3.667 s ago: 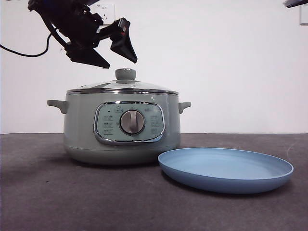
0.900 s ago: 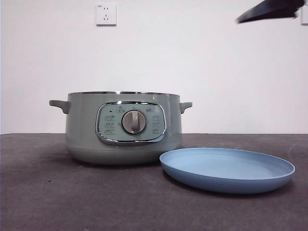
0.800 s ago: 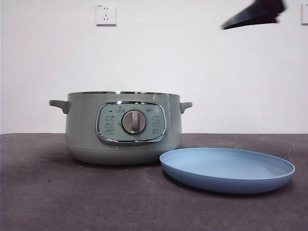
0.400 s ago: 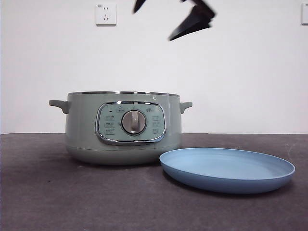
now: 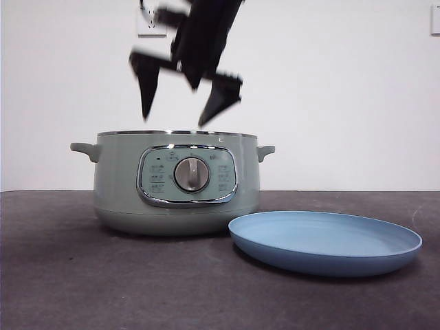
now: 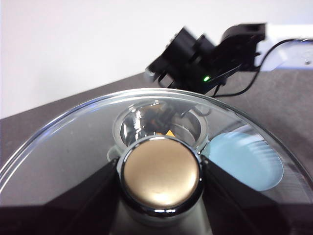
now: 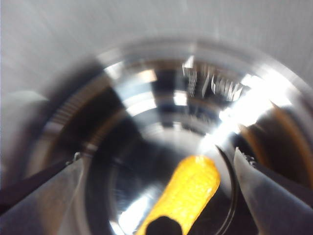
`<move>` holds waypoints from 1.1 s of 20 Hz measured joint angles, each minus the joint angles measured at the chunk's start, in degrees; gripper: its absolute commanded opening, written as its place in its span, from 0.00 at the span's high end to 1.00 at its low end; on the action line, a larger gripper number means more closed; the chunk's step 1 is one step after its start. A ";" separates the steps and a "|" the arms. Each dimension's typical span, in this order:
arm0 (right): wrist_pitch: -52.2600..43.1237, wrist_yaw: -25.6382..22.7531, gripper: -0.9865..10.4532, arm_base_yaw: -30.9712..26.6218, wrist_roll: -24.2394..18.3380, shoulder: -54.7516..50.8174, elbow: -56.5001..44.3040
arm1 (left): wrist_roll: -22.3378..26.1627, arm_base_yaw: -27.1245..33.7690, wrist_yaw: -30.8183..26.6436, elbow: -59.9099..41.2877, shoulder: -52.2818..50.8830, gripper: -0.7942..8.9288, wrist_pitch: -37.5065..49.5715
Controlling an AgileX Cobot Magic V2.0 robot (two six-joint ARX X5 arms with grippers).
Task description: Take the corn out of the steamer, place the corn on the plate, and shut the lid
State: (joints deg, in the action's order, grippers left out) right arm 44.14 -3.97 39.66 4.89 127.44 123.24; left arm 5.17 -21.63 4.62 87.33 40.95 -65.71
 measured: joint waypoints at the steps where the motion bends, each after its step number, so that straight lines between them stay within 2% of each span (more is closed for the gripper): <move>1: 0.17 -0.63 0.45 0.02 0.00 1.38 0.00 | 0.09 0.00 -0.02 0.00 0.00 0.93 -0.37; 6: 0.55 -3.54 0.45 -0.11 0.04 4.46 0.00 | 0.39 0.00 0.00 0.00 -0.02 0.93 -0.74; 12: 2.05 -3.74 0.45 -0.13 -0.20 6.34 0.00 | 0.98 0.00 0.00 0.00 -0.15 0.93 -1.88; 13: 2.62 -3.74 0.46 -0.13 -0.20 6.34 0.00 | 1.25 0.00 0.00 0.00 -0.15 0.93 -1.88; 14: 3.34 -3.74 0.50 0.02 -0.20 6.38 0.02 | 1.29 0.00 0.00 0.00 -0.15 0.93 -1.90; 17: 5.62 -3.56 0.53 0.13 -0.22 7.52 0.07 | 1.42 0.00 0.00 0.00 -0.15 0.93 -1.92; 18: 5.95 -3.56 0.58 0.13 -0.22 7.85 0.07 | 1.51 0.00 -0.02 0.00 -0.15 0.93 -1.92; 19: 6.08 -3.63 0.70 0.13 -0.17 7.93 0.07 | 1.70 0.00 -0.02 0.00 -0.15 0.93 -1.95; 21: 6.36 -3.63 0.80 0.07 -0.17 7.93 0.07 | 1.73 0.00 0.00 0.00 -0.15 0.93 -2.05; 22: 6.36 -3.61 0.88 0.07 -0.17 7.93 0.07 | 1.75 0.00 0.00 0.00 -0.15 0.93 -2.21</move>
State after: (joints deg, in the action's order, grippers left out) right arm 50.50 -7.57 39.72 4.71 135.37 123.31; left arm 6.92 -21.63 4.62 87.33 40.80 -67.92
